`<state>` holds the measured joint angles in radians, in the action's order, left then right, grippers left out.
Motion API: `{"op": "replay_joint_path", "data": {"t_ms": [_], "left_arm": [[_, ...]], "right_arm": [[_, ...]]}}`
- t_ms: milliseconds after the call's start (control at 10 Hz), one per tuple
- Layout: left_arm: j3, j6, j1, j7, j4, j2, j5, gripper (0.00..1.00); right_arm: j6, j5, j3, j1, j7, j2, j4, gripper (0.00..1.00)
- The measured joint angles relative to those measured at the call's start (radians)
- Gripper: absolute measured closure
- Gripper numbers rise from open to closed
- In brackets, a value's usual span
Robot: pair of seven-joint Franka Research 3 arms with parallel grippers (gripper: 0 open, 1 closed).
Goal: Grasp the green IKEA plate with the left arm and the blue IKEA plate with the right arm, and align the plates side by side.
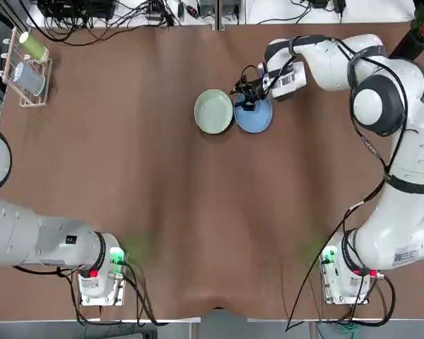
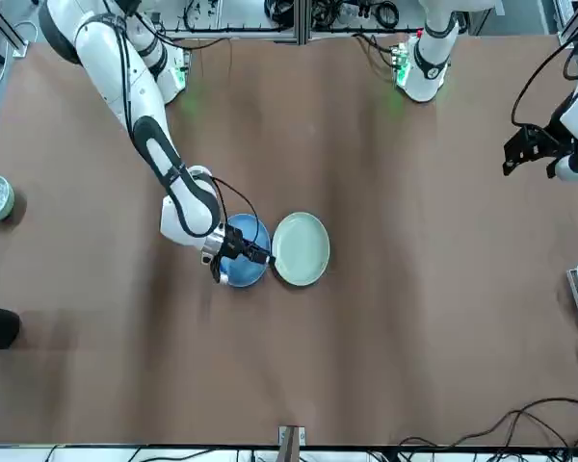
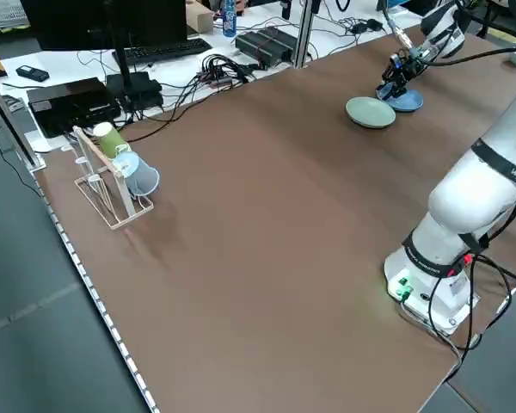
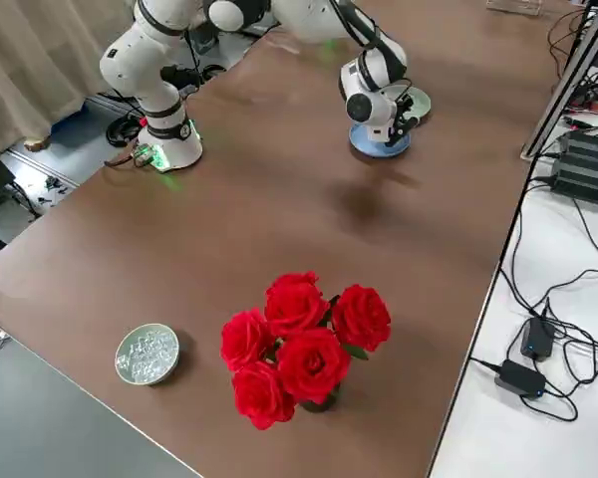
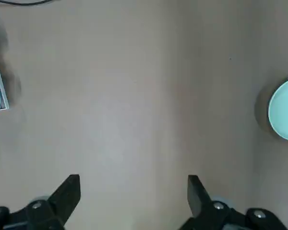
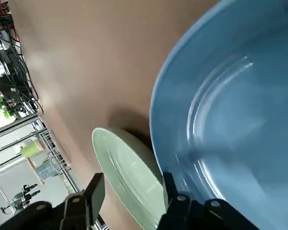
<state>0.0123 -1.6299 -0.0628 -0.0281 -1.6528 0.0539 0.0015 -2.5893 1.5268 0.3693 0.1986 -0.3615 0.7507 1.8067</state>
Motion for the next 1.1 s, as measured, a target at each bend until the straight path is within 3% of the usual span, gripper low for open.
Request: {"op": "replay_joint_path", "data": {"t_ms": [1100], "left_arm": [[0.0, 0.0, 0.0, 0.0, 0.0, 0.0, 0.0, 0.01]], "right_arm": [[0.0, 0.002, 0.0, 0.004, -0.002, 0.015, -0.018, 0.42]]}}
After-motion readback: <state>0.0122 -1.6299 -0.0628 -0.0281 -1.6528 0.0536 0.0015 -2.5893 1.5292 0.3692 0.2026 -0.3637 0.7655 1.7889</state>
